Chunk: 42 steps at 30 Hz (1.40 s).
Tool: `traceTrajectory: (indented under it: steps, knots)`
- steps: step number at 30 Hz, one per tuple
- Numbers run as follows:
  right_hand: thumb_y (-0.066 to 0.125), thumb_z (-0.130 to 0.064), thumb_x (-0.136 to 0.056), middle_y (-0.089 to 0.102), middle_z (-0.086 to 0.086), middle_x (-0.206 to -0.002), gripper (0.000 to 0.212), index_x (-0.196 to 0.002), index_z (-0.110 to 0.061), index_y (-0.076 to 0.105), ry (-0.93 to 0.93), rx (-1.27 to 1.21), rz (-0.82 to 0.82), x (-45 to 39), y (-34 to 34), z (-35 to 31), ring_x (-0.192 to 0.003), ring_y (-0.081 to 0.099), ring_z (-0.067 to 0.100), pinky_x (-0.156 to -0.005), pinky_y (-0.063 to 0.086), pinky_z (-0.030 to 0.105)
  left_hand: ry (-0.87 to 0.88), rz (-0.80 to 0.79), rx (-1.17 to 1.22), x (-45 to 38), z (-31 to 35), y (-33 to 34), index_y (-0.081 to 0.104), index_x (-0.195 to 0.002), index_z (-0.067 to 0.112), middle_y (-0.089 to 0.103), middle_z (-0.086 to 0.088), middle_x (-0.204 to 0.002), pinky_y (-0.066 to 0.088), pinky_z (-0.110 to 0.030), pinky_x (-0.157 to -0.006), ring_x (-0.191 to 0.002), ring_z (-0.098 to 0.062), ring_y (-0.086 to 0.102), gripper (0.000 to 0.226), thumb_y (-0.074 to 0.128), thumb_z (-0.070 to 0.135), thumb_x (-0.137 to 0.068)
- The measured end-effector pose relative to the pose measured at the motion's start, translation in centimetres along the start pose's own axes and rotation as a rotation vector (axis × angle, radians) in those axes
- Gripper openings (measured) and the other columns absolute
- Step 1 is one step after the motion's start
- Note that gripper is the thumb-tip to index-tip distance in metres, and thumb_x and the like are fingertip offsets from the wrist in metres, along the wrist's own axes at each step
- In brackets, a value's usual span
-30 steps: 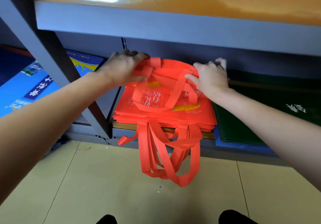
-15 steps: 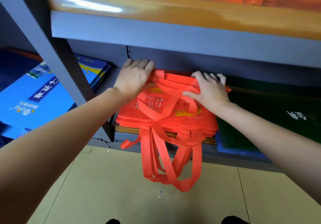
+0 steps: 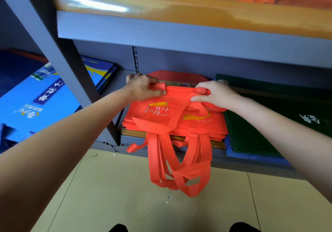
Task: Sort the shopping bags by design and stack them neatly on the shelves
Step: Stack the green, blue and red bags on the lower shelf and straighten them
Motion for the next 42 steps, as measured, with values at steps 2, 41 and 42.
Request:
traceTrajectory:
  steps: [2, 41, 42]
  knots:
    - [0.066, -0.056, -0.074, 0.063, -0.004, -0.082, 0.031, -0.088, -0.028, 0.064, -0.004, -0.035, -0.043, 0.0, 0.1, -0.1, -0.087, 0.052, 0.02, -0.099, 0.035, 0.039, 0.012, -0.043, 0.005, 0.2, -0.2, 0.4, 0.06, -0.118, 0.027, 0.062, 0.002, -0.106, 0.02, -0.032, -0.102, -0.116, -0.02, 0.049, 0.046, 0.057, 0.058, -0.084]
    - [0.055, -0.033, -0.093, 0.002, 0.001, -0.159, 0.056, -0.145, -0.025, 0.035, -0.122, 0.09, 0.075, -0.8, 0.6, -0.7, -0.144, 0.015, 0.026, -0.118, 0.013, 0.038, 0.383, -0.245, -0.54, 1.8, 0.9, 7.9, 0.0, -0.146, 0.045, -0.031, -0.007, -0.152, -0.012, -0.039, -0.115, -0.14, -0.028, -0.028, 0.049, 0.017, 0.045, -0.101]
    - [0.059, -0.036, -0.091, -0.001, 0.004, -0.159, 0.068, -0.149, -0.024, 0.025, -0.079, 0.195, 0.086, -1.3, 0.2, -0.5, -0.144, 0.011, 0.03, -0.119, 0.008, 0.039, 0.377, -0.259, -0.555, 1.9, 0.9, 8.4, -0.001, -0.146, 0.046, -0.034, -0.008, -0.15, -0.012, -0.039, -0.114, -0.139, -0.03, -0.029, 0.049, 0.016, 0.046, -0.101]
Point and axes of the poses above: each hand's wrist, its own x-axis away from the middle knuckle, its own y-axis out of the palm, z = x × y, the point moved 10 cm from there along -x, towards the middle knuckle
